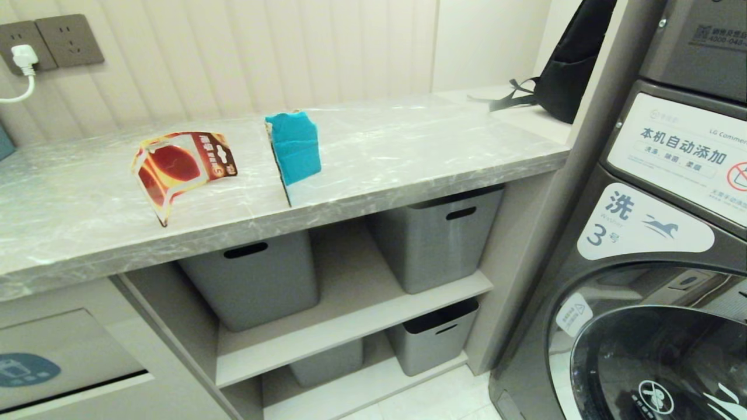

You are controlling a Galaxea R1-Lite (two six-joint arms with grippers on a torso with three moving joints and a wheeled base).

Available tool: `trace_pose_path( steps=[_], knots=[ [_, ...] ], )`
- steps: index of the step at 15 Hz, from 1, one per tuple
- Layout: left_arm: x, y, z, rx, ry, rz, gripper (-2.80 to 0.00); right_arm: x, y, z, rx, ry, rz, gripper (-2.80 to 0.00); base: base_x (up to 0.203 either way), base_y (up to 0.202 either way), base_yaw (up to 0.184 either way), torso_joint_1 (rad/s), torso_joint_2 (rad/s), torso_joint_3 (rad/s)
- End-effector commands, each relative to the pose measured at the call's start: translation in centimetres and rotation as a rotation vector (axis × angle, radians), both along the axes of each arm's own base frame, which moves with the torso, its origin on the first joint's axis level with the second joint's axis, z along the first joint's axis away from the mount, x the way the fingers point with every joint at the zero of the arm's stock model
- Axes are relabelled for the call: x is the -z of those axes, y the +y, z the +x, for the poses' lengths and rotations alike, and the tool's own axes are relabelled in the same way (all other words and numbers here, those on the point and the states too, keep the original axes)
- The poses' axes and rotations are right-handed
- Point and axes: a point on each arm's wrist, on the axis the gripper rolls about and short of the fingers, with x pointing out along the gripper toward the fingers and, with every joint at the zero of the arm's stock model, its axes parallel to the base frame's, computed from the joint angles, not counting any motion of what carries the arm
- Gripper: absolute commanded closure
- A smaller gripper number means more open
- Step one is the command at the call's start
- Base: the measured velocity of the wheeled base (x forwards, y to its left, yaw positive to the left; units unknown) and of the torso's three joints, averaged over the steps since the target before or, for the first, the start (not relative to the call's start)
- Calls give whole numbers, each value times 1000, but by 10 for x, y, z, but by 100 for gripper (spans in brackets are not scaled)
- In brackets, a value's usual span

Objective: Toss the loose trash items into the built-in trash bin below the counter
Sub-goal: Pick up the garbage

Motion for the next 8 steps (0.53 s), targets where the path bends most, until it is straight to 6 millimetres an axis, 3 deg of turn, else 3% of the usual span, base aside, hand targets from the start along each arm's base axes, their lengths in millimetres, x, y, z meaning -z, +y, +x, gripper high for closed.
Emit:
trace_pose_path(
  steps=[1,8],
  knots=[
    [-31,-1,12,60,18,-14,0,0,0,0,-1,-1,-1,0,0,0,0,0,0,0],
    [-182,-5,34,229,-166,-50,0,0,0,0,-1,-1,-1,0,0,0,0,0,0,0]
  ],
)
